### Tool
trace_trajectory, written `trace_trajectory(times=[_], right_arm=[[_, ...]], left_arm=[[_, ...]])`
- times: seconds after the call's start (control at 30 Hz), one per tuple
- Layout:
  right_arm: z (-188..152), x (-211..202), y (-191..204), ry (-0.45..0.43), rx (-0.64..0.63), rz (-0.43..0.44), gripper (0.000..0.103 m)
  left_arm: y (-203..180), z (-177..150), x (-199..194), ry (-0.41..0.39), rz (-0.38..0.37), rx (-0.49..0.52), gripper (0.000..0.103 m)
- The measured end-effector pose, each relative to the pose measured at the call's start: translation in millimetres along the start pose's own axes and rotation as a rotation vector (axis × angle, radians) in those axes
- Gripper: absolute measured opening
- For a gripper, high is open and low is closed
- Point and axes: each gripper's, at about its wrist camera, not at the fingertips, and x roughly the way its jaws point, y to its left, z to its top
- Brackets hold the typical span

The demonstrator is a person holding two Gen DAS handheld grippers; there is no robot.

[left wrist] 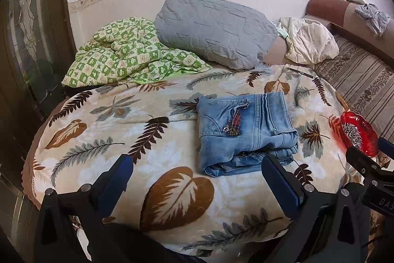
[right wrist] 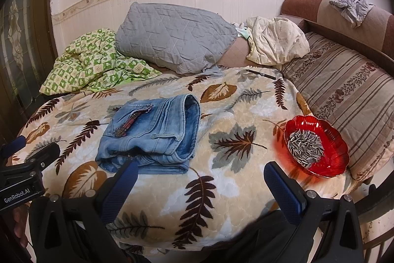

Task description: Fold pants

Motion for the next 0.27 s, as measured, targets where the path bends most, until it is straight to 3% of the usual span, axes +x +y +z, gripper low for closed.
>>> trace_trajectory(times=[0.27], right_arm=[[-3.1,0.8,0.6,0.005,0.000,0.003,0.103]], left_arm=[[2.9,-1.0,-4.4,-0.025,-0.027,-0.019,0.103]])
